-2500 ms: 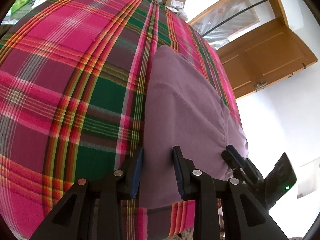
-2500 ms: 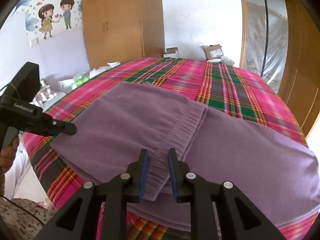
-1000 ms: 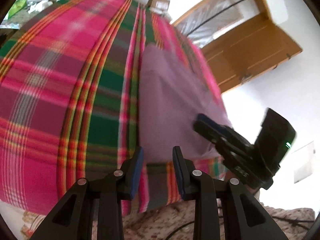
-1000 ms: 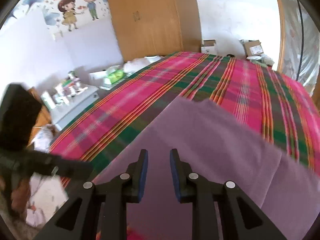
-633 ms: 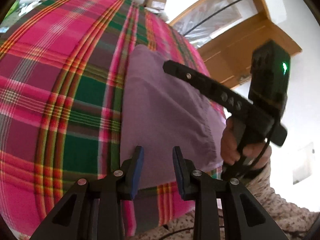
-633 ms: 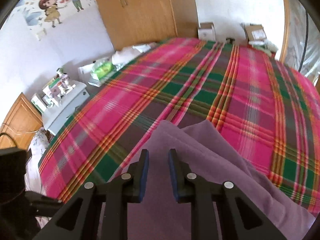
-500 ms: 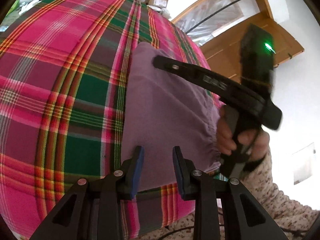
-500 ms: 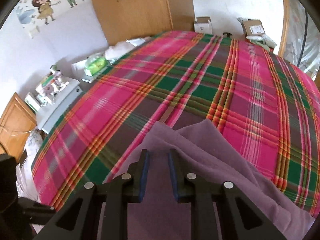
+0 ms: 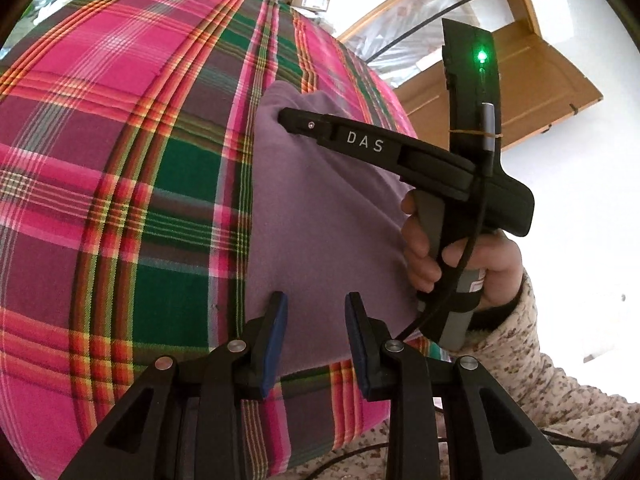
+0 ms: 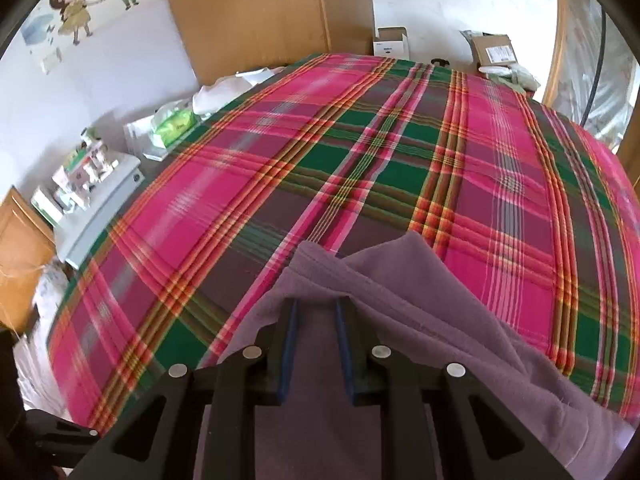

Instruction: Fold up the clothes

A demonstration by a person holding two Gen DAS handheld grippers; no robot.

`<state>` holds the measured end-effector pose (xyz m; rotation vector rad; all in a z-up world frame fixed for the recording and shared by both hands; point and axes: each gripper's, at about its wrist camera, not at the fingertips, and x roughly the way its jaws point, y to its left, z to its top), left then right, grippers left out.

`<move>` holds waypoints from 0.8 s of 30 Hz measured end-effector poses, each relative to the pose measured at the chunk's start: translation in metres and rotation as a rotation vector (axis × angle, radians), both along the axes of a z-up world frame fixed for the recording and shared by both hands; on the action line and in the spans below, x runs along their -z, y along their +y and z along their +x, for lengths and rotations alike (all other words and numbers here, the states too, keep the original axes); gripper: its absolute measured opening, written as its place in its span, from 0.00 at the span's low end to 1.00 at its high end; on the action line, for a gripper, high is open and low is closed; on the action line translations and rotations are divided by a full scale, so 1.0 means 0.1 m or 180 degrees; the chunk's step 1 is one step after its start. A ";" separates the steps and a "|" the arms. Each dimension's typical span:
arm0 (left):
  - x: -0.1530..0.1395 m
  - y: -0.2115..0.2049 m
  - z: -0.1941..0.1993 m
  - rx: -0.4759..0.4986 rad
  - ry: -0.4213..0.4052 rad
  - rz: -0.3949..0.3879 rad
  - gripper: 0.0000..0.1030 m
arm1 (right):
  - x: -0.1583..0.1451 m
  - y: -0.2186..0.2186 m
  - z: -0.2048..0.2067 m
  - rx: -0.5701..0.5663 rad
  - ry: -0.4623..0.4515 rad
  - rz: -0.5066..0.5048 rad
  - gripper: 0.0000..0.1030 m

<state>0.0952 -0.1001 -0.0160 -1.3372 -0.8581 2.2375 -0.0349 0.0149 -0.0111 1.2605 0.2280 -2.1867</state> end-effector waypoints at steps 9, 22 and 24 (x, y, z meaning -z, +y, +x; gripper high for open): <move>-0.11 -0.17 0.10 -0.0159 0.0108 0.0024 0.30 | -0.30 0.34 0.58 -0.0228 0.0264 -0.0351 0.20; -0.03 -0.36 -0.02 -0.0436 0.0006 -0.0062 0.30 | -0.18 0.26 1.70 -0.0787 0.0812 -0.0273 0.49; -0.03 -0.37 -0.07 -0.0445 0.0002 -0.0057 0.30 | -0.13 0.20 1.78 -0.0833 0.0856 -0.0209 0.50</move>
